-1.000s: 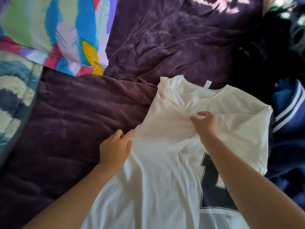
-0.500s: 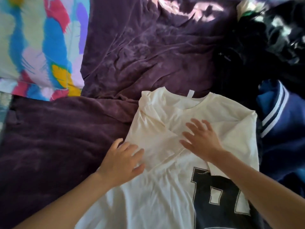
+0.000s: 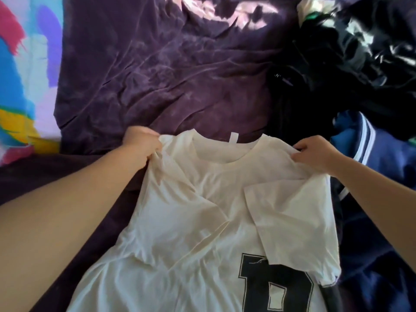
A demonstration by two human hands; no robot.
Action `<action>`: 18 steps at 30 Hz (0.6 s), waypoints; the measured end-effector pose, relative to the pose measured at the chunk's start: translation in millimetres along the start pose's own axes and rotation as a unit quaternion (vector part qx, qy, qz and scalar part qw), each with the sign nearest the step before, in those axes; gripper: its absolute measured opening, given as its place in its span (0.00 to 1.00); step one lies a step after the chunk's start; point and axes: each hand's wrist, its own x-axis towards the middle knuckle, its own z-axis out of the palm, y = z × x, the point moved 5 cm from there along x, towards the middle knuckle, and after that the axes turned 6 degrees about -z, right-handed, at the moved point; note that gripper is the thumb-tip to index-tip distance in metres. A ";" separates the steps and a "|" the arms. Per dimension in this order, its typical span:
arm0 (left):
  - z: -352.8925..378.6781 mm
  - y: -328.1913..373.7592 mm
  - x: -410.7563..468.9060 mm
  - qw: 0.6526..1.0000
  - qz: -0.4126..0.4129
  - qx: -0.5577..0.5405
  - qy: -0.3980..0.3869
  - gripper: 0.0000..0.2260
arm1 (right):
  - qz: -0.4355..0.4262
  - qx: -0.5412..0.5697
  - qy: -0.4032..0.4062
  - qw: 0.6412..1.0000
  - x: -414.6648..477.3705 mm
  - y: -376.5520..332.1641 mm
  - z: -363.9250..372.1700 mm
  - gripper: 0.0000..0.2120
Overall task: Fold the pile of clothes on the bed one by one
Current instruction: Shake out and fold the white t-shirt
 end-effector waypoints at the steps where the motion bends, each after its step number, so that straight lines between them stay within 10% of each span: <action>1: -7.6 9.8 1.3 0.996 0.067 0.013 0.051 0.14 | -0.004 0.004 0.016 1.000 -0.6 1.9 -0.8 0.07; 6: -4.8 37.4 -30.7 0.919 0.337 0.146 0.144 0.12 | 0.015 -0.008 0.074 0.997 -3.0 10.1 2.7 0.04; 12: 15.2 14.0 3.8 0.958 0.096 0.272 0.004 0.26 | 0.002 -0.033 0.039 0.999 -2.2 6.2 -3.0 0.08; 18: -1.6 1.4 3.1 0.995 0.058 0.002 -0.083 0.09 | -0.027 0.052 0.092 0.994 -20.2 7.7 -18.2 0.03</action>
